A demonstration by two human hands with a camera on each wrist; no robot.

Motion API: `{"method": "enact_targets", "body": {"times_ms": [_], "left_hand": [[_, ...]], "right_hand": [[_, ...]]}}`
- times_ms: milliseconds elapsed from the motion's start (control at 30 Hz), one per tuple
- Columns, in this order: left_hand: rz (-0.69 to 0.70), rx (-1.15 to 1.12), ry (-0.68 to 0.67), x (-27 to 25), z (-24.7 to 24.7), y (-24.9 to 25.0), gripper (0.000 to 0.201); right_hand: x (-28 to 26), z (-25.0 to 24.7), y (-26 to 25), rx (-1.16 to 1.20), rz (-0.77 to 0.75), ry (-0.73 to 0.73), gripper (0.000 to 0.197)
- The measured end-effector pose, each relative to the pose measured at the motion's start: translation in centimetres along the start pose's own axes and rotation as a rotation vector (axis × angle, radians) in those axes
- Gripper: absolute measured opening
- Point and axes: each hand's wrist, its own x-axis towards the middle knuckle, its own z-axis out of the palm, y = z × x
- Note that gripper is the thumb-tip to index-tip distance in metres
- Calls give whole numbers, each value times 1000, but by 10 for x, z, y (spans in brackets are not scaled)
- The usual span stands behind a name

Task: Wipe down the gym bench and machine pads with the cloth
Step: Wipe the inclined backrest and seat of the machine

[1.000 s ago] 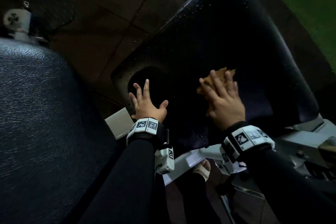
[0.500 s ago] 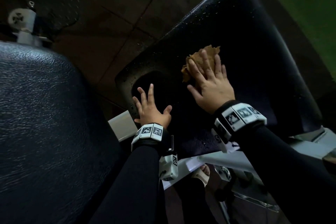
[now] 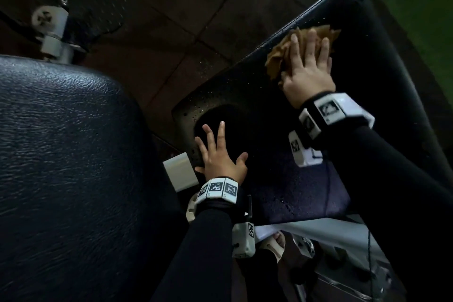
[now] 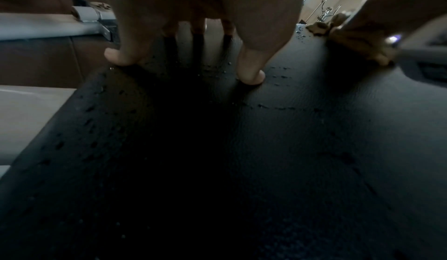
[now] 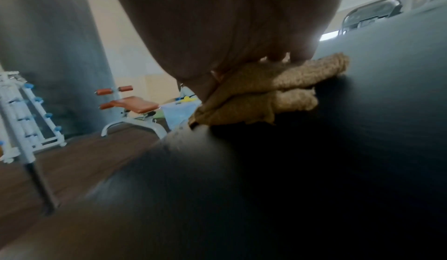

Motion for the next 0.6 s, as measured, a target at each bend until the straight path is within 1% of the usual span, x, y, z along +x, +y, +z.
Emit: {"method": "enact_targets", "body": {"times_ms": [100,167,233,333,400,467,533,600], "left_hand": [[3,-6,-3,0,-1,0,92],[6,-11,-1,1,-2,-1,91],[6,-15,1,2,-2,-1,91],[1,-14,12,2,-1,-1,91],[-3,-14,20,2,-1,-1,92],[-2,-22,18,2,0,-1,92],[0,-28,17,1,0,-1,92],[0,-31,17,1,-1,-1,92]], "right_hand": [[22,1,-31,-27,-90,-57,67],[20,10,-50,-56,-186,-92,65],[5,23,-59,-85,-268,-108,63],[-31,36,-45,-95,-333,-88,62],[-53,39,-23,-113,-318,-75,61],[-67,34,2,-120,-253,-61,60],[-70,25,23,-106,-179,-52,61],[-61,13,36,-95,-118,-41,63]]}}
